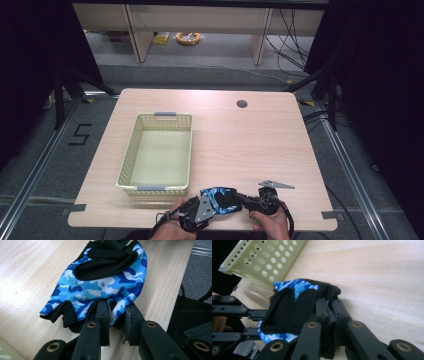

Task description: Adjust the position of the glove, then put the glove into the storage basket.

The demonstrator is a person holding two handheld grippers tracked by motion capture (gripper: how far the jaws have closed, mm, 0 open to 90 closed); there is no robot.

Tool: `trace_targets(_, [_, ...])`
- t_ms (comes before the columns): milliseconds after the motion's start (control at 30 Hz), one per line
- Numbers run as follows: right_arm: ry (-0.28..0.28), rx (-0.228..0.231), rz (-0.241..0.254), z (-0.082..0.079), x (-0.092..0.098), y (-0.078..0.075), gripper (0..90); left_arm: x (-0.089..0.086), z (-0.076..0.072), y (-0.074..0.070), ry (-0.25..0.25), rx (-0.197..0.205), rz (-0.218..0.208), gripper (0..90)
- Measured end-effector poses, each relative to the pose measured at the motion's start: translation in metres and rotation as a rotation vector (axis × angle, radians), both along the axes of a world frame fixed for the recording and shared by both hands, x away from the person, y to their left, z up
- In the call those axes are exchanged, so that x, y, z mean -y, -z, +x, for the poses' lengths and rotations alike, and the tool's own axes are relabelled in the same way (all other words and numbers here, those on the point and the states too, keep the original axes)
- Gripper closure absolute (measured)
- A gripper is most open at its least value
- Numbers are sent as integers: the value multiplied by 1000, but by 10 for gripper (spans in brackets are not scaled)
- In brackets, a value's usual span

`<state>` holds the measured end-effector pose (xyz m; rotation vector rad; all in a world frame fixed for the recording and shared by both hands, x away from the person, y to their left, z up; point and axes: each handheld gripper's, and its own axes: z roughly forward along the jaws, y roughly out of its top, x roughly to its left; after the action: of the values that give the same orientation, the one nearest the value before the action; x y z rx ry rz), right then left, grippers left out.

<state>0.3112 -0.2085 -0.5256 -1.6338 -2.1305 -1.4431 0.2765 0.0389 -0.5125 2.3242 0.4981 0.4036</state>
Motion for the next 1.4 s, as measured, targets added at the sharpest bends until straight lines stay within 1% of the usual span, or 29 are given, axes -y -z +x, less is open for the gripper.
trace_targets(33, [1,23,2,1,1,-1,860,0,0,1,2,10,-5,767])
trace_targets(100, [-3,28,17,1,4,-6,862,1,0,-1,5,15,9,772])
trace_targets(133, [-23,75,4,2,6,-5,861,2,0,0,2,16,-4,775])
trace_targets(167, [-26,89,1,2,6,-7,861,1,0,-1,1,11,-3,777])
trace_targets(200, [-10,52,4,-1,4,-10,862,1,0,-1,4,13,-8,779])
trace_targets(267, [1,48,23,-2,2,-13,861,0,0,-2,-2,15,-13,781])
trace_targets(300, [-4,68,19,-2,3,-12,861,-1,0,-3,-8,27,-8,781])
trace_targets(333, [-22,107,6,0,6,-11,861,0,-1,-2,-11,19,-35,782])
trace_targets(400, [-24,121,9,-2,5,-15,861,-2,-2,-7,-5,27,-15,783])
trace_targets(433, [-24,121,9,-2,5,-15,861,-2,-3,-5,-10,35,-41,783])
trace_targets(500, [-36,136,22,-3,4,-18,861,-4,-4,-9,-5,50,-29,783])
trace_targets(567, [-31,137,12,-5,2,-22,861,-5,-5,-11,-8,47,-46,783])
trace_targets(600, [-41,145,5,-5,2,-25,860,-7,-5,-13,4,54,-31,783])
trace_targets(633, [-34,139,20,-8,0,-28,860,-7,-5,-13,-8,48,-51,783])
trace_targets(700, [-43,156,5,-7,1,-28,860,-8,-5,-17,-7,57,-60,783])
trace_targets(767, [-32,141,20,-9,0,-33,860,-8,-5,-20,-2,53,-60,783])
trace_targets(800, [-34,162,19,-9,0,-34,860,-9,-5,-22,-3,58,-59,783])
trace_targets(833, [-27,142,36,-11,-1,-37,860,-9,-5,-23,-5,59,-64,783])
trace_targets(867, [-45,189,9,-8,1,-38,860,-10,-4,-25,8,71,-49,783])
trace_targets(900, [-41,159,26,-10,0,-40,860,-9,-5,-26,-8,68,-70,783])
trace_targets(933, [-44,190,8,-8,0,-42,860,-10,-5,-29,-7,68,-73,783])
trace_targets(967, [-52,186,16,-9,-1,-45,860,-11,-5,-32,-4,79,-52,783])
trace_targets(1000, [-56,225,-9,-7,0,-46,860,-11,-5,-35,6,71,-56,783])
trace_targets(1033, [-48,197,7,-10,-1,-51,860,-12,-5,-39,1,89,-55,783])
trace_targets(1100, [-62,227,-2,-9,0,-58,860,-12,-6,-45,-6,80,-76,783])
trace_targets(1167, [-61,237,5,-10,-2,-67,860,-14,-6,-53,-4,104,-82,783])
trace_targets(1200, [-63,218,-2,-11,-2,-72,860,-15,-6,-59,-2,120,-78,783])
trace_targets(1333, [-93,282,0,-4,-4,-87,860,-21,-3,-74,-14,139,-84,783])
trace_targets(1400, [-95,296,1,-1,-8,-97,860,-26,0,-81,-23,140,-95,783])
